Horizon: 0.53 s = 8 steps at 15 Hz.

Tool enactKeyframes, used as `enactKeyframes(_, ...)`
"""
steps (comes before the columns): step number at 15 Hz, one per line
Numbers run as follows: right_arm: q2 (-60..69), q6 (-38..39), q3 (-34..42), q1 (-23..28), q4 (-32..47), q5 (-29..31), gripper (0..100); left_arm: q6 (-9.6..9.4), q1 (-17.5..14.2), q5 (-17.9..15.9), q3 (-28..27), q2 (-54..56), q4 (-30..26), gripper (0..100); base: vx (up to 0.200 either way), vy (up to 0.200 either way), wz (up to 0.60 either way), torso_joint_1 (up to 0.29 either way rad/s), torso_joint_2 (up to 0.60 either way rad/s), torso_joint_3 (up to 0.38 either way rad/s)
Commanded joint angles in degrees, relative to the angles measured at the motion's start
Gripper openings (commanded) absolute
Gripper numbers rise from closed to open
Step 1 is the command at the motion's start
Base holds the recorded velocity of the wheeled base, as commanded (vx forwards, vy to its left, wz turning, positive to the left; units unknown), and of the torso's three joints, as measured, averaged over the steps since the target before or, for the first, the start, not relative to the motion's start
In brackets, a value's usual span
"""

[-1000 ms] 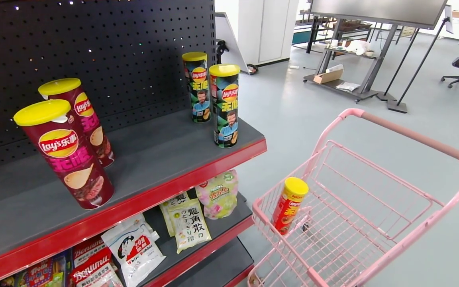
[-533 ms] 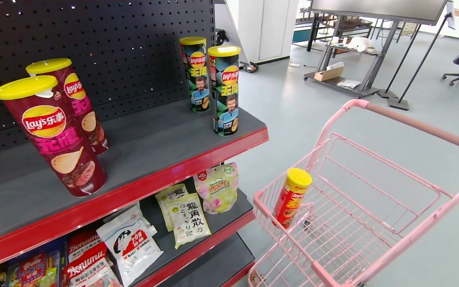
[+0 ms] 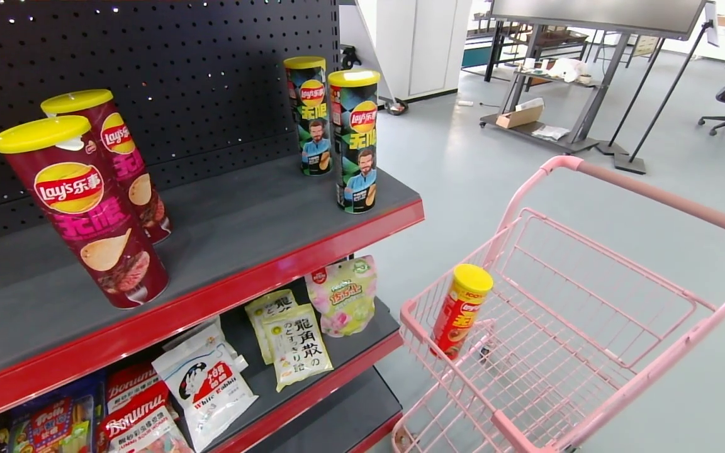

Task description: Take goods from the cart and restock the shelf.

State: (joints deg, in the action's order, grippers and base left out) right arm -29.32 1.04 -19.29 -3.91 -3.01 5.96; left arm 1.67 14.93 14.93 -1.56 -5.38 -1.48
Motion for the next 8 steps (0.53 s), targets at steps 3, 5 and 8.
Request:
enactKeyframes(3, -67.01, 5.12, -3.65, -15.69, -46.47, -1.83, 100, 0.0, 0.1, -2.45, -1.25, -0.16, -2.3, 100, 0.0, 0.0, 0.0, 0.0, 0.0, 0.0)
enactKeyframes(5, -77.91, 5.38, -6.2, -17.8, -52.18, -2.18, 100, 0.0, 0.1, -2.8, -1.25, -0.07, -2.3, 100, 0.0, 0.0, 0.0, 0.0, 0.0, 0.0)
enactKeyframes(8, -85.29, 5.73, -9.98, -18.85, -55.08, -3.24, 100, -0.88, 0.01, -2.8, -1.25, -0.07, -2.3, 100, 0.0, 0.0, 0.0, 0.0, 0.0, 0.0)
